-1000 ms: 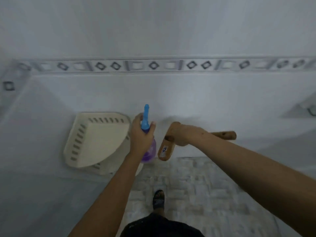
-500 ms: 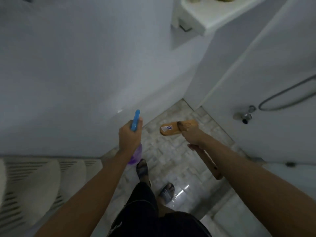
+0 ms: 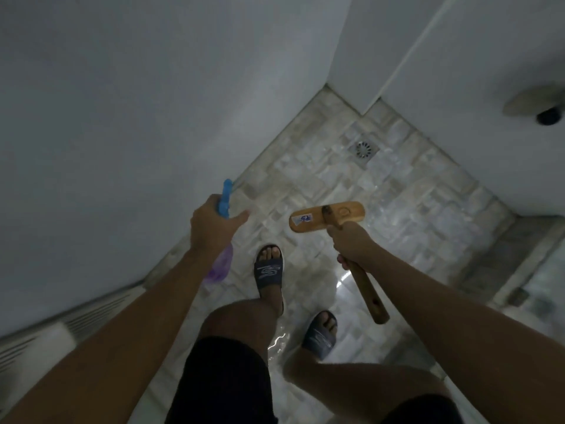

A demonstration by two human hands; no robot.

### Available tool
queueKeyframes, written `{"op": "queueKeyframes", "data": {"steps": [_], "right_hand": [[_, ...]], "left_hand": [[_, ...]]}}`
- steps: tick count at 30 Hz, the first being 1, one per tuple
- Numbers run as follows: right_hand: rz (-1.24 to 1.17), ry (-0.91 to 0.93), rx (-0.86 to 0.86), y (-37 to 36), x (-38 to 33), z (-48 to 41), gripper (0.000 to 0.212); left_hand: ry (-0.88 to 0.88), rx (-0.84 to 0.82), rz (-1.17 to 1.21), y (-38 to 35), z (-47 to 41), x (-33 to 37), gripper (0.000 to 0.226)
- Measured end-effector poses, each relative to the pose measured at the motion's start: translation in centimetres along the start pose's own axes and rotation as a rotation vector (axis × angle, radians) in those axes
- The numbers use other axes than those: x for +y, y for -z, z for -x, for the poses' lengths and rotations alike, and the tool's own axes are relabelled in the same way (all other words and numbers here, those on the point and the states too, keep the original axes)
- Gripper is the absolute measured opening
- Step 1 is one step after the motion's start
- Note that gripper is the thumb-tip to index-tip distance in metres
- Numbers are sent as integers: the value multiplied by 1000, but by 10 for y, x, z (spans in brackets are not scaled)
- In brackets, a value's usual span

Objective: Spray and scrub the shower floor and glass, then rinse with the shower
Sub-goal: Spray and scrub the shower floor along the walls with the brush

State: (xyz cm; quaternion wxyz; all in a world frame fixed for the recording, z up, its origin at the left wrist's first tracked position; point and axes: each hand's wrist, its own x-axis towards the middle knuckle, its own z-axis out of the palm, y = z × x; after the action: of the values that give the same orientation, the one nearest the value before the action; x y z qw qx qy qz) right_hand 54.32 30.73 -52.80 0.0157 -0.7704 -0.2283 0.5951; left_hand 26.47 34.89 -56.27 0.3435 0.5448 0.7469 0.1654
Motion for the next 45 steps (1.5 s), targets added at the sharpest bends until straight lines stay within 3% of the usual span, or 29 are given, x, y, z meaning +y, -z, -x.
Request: {"op": "queueKeyframes", "data": {"steps": [7, 11, 14, 18, 23, 28, 30, 34, 38, 45], "right_hand": [[155, 26, 17, -69, 42, -163, 33], [319, 95, 25, -94, 51, -225, 31], [414, 213, 30, -105, 49, -267, 30], [460, 287, 62, -112, 45, -306, 39], [508, 299, 36, -110, 54, -314, 46], [626, 222, 0, -116, 60, -305, 46], [632, 240, -6, -126, 41, -308, 49], [563, 429, -9, -165, -29, -337, 48], [586, 471, 5, -187, -77, -361, 50], [664, 316, -42, -141, 18, -331, 56]], "left_hand": [[-7, -52, -97, -101, -70, -117, 38], [-15, -60, 19, -144, -95, -154, 28], [4, -47, 113, -171, -113, -177, 35], [-53, -29, 63, -197, -132, -201, 43], [-15, 16, 174, -203, -139, -211, 33], [-112, 60, 185, -207, -136, -230, 49], [-164, 79, 163, -210, -135, -237, 55], [-158, 156, 234, -206, -137, -243, 40], [-242, 205, 296, -196, -139, -247, 35], [-334, 281, 251, -192, -140, -254, 35]]}}
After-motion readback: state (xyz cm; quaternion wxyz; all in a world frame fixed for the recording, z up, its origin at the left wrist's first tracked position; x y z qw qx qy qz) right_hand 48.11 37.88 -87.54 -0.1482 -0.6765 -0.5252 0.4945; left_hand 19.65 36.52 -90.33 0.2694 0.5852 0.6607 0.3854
